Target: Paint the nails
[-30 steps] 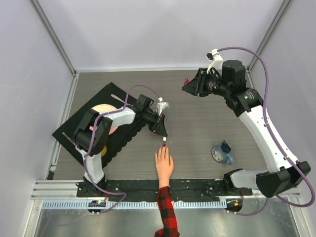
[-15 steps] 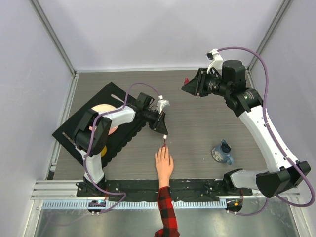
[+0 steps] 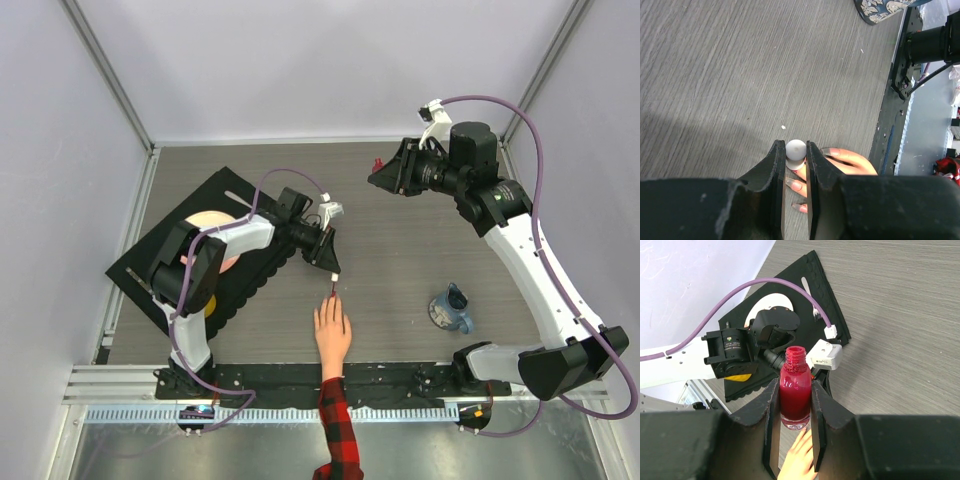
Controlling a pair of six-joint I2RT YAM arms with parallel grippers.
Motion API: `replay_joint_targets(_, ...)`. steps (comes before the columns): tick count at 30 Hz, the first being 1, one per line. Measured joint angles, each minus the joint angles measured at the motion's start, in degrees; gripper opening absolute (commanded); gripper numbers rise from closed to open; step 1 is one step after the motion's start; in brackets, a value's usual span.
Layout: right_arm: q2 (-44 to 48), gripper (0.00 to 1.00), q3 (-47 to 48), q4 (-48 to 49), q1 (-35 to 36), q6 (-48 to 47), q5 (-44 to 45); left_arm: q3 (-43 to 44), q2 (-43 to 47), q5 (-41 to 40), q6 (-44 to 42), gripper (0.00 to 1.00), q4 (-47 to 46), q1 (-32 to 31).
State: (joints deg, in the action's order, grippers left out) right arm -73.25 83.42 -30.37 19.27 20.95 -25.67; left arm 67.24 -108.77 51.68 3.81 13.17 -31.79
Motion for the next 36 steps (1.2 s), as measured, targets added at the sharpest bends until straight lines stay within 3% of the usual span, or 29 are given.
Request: replay_joint_targets(36,0.00,0.01,-0.02,0.17,0.00,-0.02,0.00,0.00,-1.38,0.39,-0.04,0.00,-0.02,-1.09)
